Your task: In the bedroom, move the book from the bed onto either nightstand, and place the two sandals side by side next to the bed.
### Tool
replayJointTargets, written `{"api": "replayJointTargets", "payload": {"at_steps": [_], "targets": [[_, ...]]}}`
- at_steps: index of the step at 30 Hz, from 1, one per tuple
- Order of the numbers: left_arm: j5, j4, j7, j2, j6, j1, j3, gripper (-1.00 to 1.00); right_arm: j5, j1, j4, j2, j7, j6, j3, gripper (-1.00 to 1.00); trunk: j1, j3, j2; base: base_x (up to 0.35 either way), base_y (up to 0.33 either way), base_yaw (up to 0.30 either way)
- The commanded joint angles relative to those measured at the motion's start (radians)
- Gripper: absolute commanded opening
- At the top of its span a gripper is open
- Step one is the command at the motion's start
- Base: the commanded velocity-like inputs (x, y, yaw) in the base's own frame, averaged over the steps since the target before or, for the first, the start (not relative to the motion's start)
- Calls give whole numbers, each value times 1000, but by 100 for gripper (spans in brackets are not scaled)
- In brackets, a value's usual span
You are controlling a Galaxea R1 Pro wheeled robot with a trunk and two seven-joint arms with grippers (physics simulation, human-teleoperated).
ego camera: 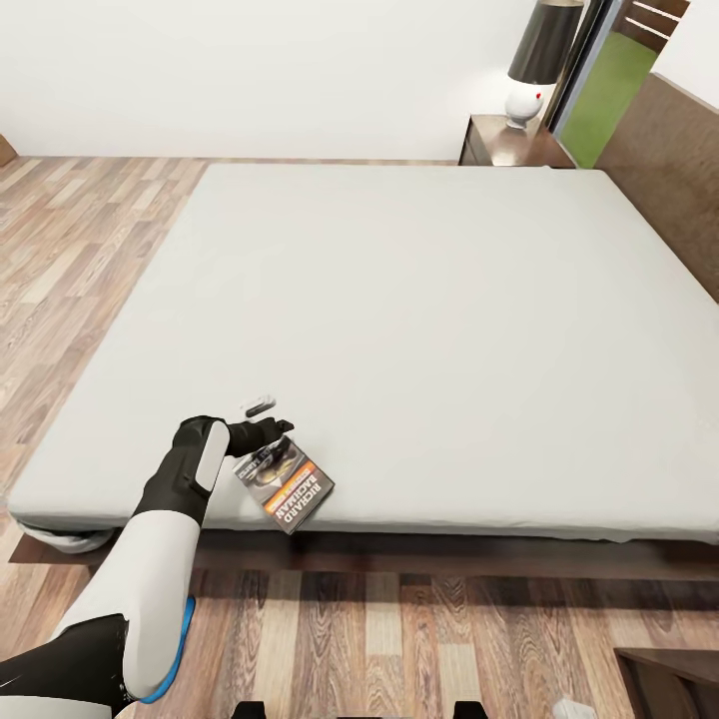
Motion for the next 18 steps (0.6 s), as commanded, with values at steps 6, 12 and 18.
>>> {"api": "replayJointTargets", "payload": {"at_steps": [6,12,18], "targets": [[-9,-1,1,-1,8,0,5,100,-10,0,1,0,4,2,3,100,0,-1,0,-7,0,0],[-9,0,1,-1,8,0,5,100,-10,0,1,0,4,2,3,100,0,-1,0,0,0,0],[-9,0,1,-1,8,0,5,100,-10,0,1,0,4,2,3,100,0,-1,0,0,0,0]]}}
